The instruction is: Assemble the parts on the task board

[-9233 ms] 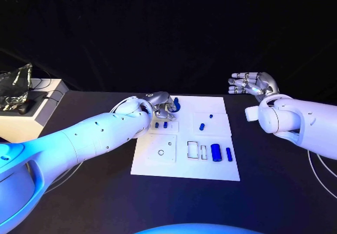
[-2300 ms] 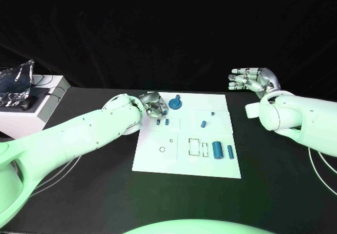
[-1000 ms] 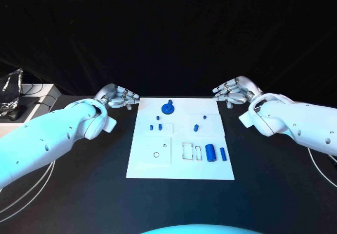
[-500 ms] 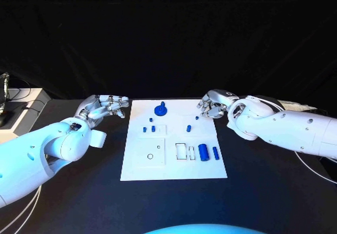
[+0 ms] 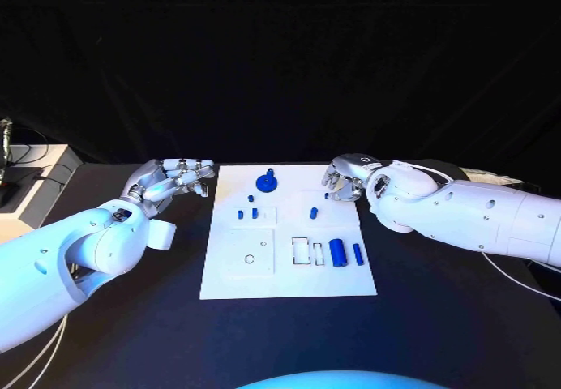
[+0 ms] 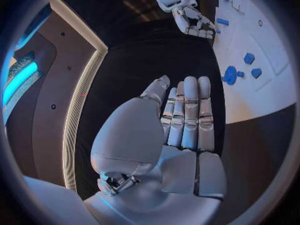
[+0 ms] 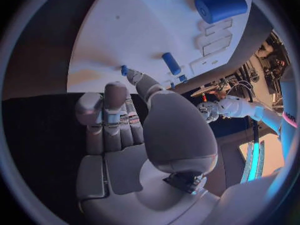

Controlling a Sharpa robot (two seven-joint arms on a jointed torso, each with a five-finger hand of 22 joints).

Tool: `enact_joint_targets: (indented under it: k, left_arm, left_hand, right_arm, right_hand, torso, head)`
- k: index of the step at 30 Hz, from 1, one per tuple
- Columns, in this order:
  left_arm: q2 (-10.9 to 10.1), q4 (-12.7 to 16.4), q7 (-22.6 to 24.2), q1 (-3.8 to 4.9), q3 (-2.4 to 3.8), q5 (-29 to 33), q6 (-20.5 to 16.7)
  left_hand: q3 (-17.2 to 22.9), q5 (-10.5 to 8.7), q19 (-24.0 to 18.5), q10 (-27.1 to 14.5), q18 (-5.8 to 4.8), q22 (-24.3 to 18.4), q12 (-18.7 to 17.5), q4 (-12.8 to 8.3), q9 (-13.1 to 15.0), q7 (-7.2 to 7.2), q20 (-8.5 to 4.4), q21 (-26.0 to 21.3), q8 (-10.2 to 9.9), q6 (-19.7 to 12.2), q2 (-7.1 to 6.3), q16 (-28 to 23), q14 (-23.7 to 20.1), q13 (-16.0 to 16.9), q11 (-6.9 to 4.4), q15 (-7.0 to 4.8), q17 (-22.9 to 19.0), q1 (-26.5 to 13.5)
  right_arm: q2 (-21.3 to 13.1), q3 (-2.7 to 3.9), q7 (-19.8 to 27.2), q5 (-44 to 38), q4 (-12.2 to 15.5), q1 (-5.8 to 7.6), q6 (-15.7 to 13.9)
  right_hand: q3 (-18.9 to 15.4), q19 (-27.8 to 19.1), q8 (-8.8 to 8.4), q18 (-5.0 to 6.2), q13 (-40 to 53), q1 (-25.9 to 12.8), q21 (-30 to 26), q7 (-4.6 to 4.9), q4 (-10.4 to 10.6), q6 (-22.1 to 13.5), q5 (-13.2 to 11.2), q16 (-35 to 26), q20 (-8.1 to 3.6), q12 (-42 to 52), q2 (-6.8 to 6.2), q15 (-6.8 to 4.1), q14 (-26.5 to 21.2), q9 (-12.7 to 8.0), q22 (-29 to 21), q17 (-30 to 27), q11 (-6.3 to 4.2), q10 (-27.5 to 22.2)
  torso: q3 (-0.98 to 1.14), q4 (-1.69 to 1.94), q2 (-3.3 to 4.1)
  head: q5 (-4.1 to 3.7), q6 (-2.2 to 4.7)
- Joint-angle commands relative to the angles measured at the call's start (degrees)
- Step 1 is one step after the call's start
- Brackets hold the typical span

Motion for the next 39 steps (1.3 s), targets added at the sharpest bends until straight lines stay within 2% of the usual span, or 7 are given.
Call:
enact_joint_targets:
  k: [1, 17, 20, 21, 22, 27, 39]
  left_arm:
    - [-0.07, 0.32, 1.16, -0.07, 0.08, 0.79, 0.95]
    - [-0.39, 0.51, 0.75, -0.1, 0.09, 0.69, 0.85]
    - [-0.41, 0.53, 0.61, -0.11, 0.09, 0.68, 0.88]
    - [-0.43, 0.53, 0.55, -0.11, 0.09, 0.67, 0.87]
    - [-0.43, 0.53, 0.51, -0.11, 0.09, 0.66, 0.86]
    - [-0.44, 0.49, 0.38, -0.11, 0.09, 0.65, 0.85]
    - [-0.44, 0.48, 0.2, -0.11, 0.09, 0.45, 0.86]
  left_hand:
    - [-0.23, 0.01, 0.4, -0.25, 0.41, 0.06, -0.18, 0.2, 0.0, -0.06, 0.08, -0.31, 0.09, -0.47, 0.0, -0.34, 0.3, -0.02, 0.28, 0.23, 0.07, 0.29]
    - [-0.73, -0.01, 0.71, -0.42, 0.56, 0.28, 0.11, 0.66, 0.01, 0.02, 0.19, -0.84, 0.36, -0.69, 0.07, -0.72, 0.43, -0.01, 0.32, 0.26, 0.79, 0.75]
    - [-0.8, -0.03, 0.76, -0.49, 0.57, 0.33, 0.12, 0.73, 0.0, 0.02, 0.19, -0.91, 0.34, -0.76, 0.12, -0.75, 0.46, -0.01, 0.34, 0.26, 0.88, 0.78]
    - [-0.79, -0.01, 0.77, -0.5, 0.57, 0.34, 0.13, 0.69, 0.0, 0.02, 0.19, -0.92, 0.34, -0.77, 0.13, -0.75, 0.48, -0.01, 0.33, 0.25, 0.91, 0.87]
    - [-0.79, -0.01, 0.77, -0.5, 0.57, 0.34, 0.13, 0.69, 0.0, 0.02, 0.19, -0.92, 0.34, -0.77, 0.13, -0.75, 0.48, -0.01, 0.33, 0.25, 0.91, 0.87]
    - [-0.82, -0.05, 0.86, -0.51, 0.59, 0.45, 0.21, 0.72, 0.01, 0.05, 0.17, -0.95, 0.39, -0.75, 0.32, -0.78, 0.52, 0.0, 0.33, 0.25, 1.03, 0.98]
    - [-0.79, -0.07, 0.91, -0.51, 0.65, 1.01, 0.36, 0.12, 0.0, 0.1, 0.1, -0.92, 0.44, -0.69, 0.6, -0.91, 0.59, -0.01, 0.29, 0.18, 1.35, 1.64]
  right_arm:
    - [0.6, -0.04, -0.89, -2.37, -0.75, -0.22, 3.1]
    - [2.37, -0.15, -1.05, -2.98, -3.03, -1.1, 5.88]
    - [2.53, -0.15, -0.42, -2.66, -3.2, -1.16, 6.23]
    - [2.58, -0.16, -0.01, -2.48, -3.18, -1.19, 6.33]
    - [2.61, -0.16, 0.25, -2.36, -3.15, -1.22, 6.39]
    - [2.71, -0.17, 1.19, -1.94, -3.09, -1.3, 6.26]
    - [3.3, -0.17, 0.83, -2.45, -3.36, -1.54, 6.62]
  right_hand:
    - [0.34, 0.78, -0.12, 0.67, -0.08, 0.7, -2.08, 0.09, 1.25, -0.16, -0.08, 0.69, 0.0, -0.09, -0.65, -0.03, -0.43, 0.01, 2.59, -0.76, 0.02, -0.29]
    - [0.83, 2.12, -0.11, 0.51, -0.08, 0.18, -5.0, -0.39, 1.89, 0.83, 0.15, 1.15, -0.14, -0.09, -0.02, -0.17, -0.51, 0.04, 7.26, -1.09, -0.24, 0.15]
    - [1.46, 2.28, -0.07, 0.44, -0.08, -0.11, -5.17, -0.85, 2.43, 2.01, 0.4, 1.17, -0.21, -0.1, 0.91, -0.34, -0.49, 0.1, 7.79, -1.1, -0.51, 0.6]
    - [2.38, 2.4, -0.05, 0.37, -0.08, 0.01, -5.14, -0.98, 2.62, 2.56, -0.71, 1.2, -0.28, -0.09, 1.58, -0.42, -0.48, 0.11, 8.13, -1.1, -0.62, 0.9]
    - [3.44, 2.45, -0.12, 0.31, -0.09, -0.26, -5.26, -0.99, 2.76, 2.76, -0.83, 1.24, -0.36, -0.11, 1.2, -0.45, -0.47, 0.05, 8.49, -1.09, -0.63, 1.0]
    - [5.07, 2.87, 0.14, 0.04, -0.06, -0.11, -4.97, -1.81, 3.07, 5.0, -1.42, 1.37, -0.63, -0.09, 2.77, -0.85, -0.42, 0.29, 9.7, -1.03, -1.32, 2.79]
    - [5.98, 3.45, 0.07, -0.32, -0.07, 0.35, -5.79, -2.33, 0.76, 7.37, -2.92, 1.36, -1.14, -0.13, 4.97, -1.2, -0.39, 0.41, 12.59, -0.94, -1.74, 3.88]
  torso:
    - [-0.02, 0.11, -0.01]
    - [0.15, -0.03, 0.06]
    - [0.13, -0.06, 0.04]
    - [0.13, -0.05, 0.05]
    - [0.15, -0.06, 0.06]
    - [0.15, -0.07, 0.04]
    - [0.12, -0.02, 0.05]
  head:
    - [0.02, -0.07]
    - [0.48, -0.28]
    - [0.66, -0.4]
    - [0.69, -0.38]
    - [0.76, -0.43]
    - [0.74, -0.46]
    - [0.61, -0.7]
